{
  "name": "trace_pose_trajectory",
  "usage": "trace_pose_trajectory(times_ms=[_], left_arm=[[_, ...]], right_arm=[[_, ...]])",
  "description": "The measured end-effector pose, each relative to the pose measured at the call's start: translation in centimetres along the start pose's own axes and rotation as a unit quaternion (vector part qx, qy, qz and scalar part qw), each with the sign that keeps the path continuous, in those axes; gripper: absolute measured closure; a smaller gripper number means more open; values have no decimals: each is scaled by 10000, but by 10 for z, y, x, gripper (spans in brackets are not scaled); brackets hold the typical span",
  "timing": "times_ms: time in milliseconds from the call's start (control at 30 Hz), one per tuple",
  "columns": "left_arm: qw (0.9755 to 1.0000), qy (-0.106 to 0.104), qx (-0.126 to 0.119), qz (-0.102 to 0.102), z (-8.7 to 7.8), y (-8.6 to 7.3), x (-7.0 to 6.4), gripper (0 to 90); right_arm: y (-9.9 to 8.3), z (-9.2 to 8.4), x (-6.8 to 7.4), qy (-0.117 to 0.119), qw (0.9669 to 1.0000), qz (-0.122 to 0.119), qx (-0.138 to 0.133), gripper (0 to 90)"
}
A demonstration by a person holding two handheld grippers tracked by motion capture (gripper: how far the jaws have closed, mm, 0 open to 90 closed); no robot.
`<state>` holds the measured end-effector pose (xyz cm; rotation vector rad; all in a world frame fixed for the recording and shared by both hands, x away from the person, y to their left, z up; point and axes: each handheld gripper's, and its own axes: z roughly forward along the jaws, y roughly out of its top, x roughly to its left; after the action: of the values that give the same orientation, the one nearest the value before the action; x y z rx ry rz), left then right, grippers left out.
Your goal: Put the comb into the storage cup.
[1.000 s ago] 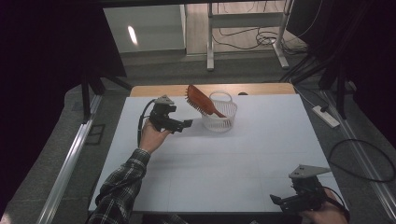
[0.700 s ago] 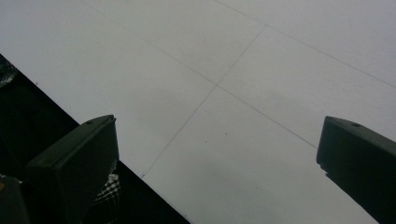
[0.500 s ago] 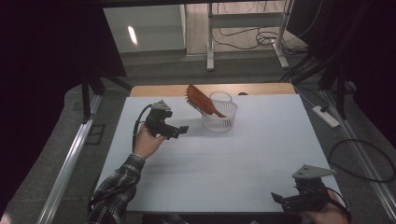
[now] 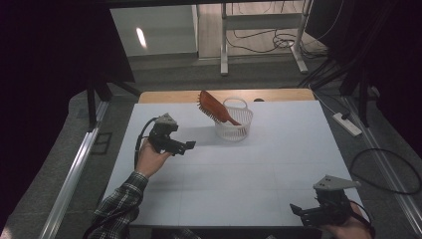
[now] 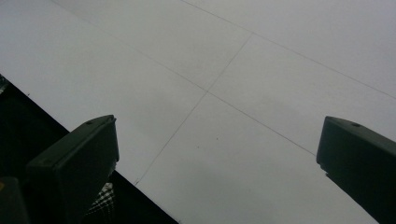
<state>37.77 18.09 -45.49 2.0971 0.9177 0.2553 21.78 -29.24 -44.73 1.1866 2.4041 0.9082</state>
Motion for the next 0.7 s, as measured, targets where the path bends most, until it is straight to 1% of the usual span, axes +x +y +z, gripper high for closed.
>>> trace_pose_trajectory(times_ms=[267,400,667,700], left_arm=[[10000,10,93,22,-5,-7,-8,0],[9999,-1,101,25,-6,-9,-9,0],[10000,-14,19,-48,-13,-15,-14,0],[10000,-16,5,-61,-14,-17,-15,0]], right_arm=[[0,0,0,-52,10000,30,16,0],[0,0,0,-103,9999,55,6,0],[0,0,-1,-231,9997,113,-10,0],[0,0,-1,-253,9996,148,-9,0]])
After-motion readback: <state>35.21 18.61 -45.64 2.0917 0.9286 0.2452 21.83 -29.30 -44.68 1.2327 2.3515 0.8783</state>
